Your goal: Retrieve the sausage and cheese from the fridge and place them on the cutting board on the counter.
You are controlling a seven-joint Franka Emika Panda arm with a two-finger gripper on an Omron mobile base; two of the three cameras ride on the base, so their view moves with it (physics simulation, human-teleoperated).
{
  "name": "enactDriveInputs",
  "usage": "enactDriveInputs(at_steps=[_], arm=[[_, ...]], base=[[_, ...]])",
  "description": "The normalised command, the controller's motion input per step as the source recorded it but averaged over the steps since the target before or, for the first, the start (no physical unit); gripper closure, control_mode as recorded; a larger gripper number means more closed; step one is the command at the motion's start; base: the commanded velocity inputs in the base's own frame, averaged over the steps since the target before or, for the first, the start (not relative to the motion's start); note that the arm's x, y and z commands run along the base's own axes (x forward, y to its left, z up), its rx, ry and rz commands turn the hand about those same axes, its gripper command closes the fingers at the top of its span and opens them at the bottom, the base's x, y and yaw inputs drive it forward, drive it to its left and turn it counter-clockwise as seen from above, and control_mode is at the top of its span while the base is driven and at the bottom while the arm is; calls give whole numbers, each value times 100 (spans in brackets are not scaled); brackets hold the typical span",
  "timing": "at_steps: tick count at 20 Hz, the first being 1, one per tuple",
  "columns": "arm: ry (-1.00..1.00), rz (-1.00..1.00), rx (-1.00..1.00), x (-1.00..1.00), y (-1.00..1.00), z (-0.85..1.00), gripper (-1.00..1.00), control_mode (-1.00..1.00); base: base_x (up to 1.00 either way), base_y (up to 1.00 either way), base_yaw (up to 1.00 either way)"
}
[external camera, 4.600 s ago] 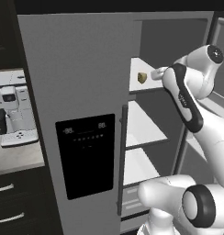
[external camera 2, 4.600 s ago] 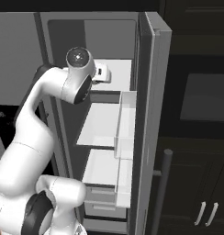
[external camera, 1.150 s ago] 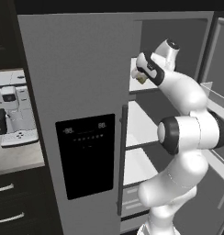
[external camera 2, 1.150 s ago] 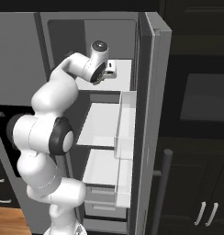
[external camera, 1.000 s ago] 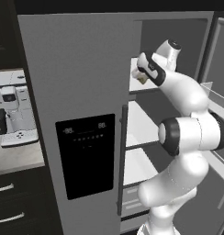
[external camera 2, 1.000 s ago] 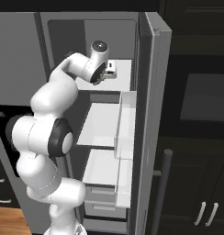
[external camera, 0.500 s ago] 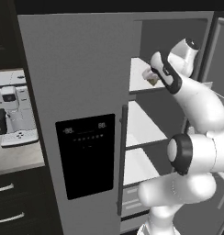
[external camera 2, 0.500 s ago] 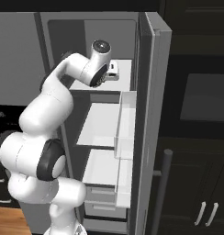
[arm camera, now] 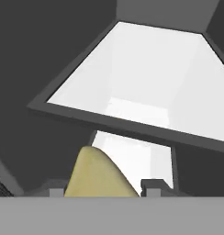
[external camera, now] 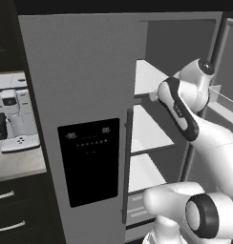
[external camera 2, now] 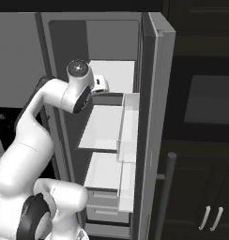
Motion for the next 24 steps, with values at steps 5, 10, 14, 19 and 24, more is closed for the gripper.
enactDriveInputs(at_steps=[5,10,14,19,24], arm=[[-1,-1,-3,-92,17,-22,100,-100],[0,-1,0,-89,0,-18,100,-100],[1,-7,0,-72,0,-24,100,-100],[3,-5,0,-59,0,-22,100,-100],[0,-4,5,-63,0,-14,100,-100]], base=[[0,0,0],[0,0,0],[0,0,0],[0,0,0],[0,0,0]])
